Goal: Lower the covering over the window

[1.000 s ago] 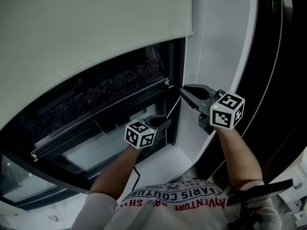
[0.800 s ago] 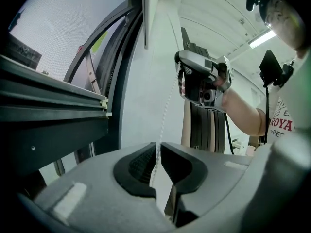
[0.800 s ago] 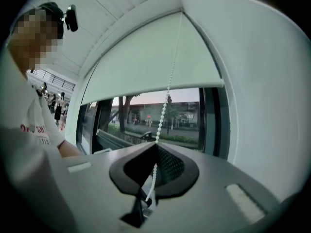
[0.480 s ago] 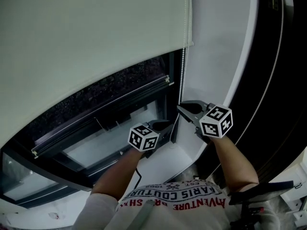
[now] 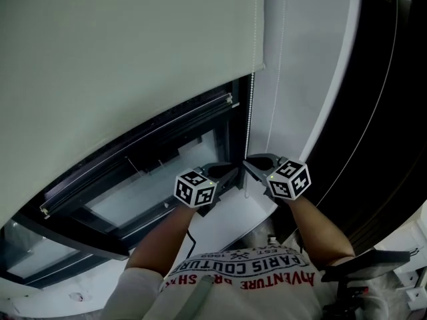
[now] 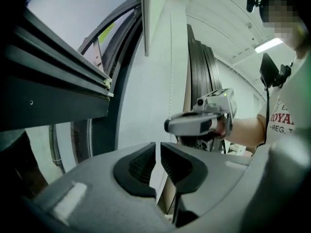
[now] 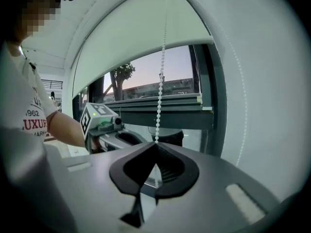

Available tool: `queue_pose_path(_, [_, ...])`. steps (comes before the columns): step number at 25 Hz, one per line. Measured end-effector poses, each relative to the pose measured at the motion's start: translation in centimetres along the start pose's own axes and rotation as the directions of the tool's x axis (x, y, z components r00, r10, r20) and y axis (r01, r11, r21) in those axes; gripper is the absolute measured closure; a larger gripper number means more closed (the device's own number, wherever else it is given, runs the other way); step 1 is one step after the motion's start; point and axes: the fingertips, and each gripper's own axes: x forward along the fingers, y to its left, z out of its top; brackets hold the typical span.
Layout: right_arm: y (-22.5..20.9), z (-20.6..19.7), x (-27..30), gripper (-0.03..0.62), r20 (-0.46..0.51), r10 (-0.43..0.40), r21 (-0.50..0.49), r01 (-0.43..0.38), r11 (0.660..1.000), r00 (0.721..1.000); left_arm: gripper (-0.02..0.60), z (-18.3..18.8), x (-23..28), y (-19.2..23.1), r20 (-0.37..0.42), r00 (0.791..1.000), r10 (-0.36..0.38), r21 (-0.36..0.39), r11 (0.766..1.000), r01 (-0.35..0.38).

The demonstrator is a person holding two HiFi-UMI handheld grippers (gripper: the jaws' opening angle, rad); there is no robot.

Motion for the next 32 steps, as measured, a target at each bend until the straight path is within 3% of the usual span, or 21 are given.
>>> queue_pose_path(4, [-0.3, -3.2, 0.7, 0.589, -0.055, -0.003, 0.021, 0.005, 1.000, 0.998, 0.546, 3.3, -0.5, 0.6, 0.079, 0.997, 0.007, -0.014, 1.000, -0.006])
queue_pose_path(10, [0.5, -6.9, 1.8, 0.589, -0.106, 0.015, 0.074, -0.007, 0.997, 0.994, 0.546, 7.9, -1.2, -1.1, 0.146, 0.989, -0.027, 0.061, 0.998, 0.018])
queue_pose_path(14, [0.7, -6.9, 2.2, 0.589, -0.095, 0.019, 0.081, -0.011, 0.997, 0.995, 0.538, 10.2, -0.8, -2.6, 0.165, 0.985, -0.055, 0.110, 0.993, 0.037])
queue_pose_path(22, [1.5, -6.9, 2.7, 0.589, -0.081, 0.023, 0.078, -0.017, 0.997, 0.996, 0.537, 13.0, -0.5, -4.0, 0.185, 0.982, -0.026, 0.204, 0.979, -0.012])
queue_pose_path(32, [1.6, -7.1, 2.7, 0.589, -0.074, 0.019, 0.079, -0.013, 0.997, 0.997, 0.537, 15.8, -2.0, -3.5, 0.246, 0.969, 0.031, 0.224, 0.971, -0.087])
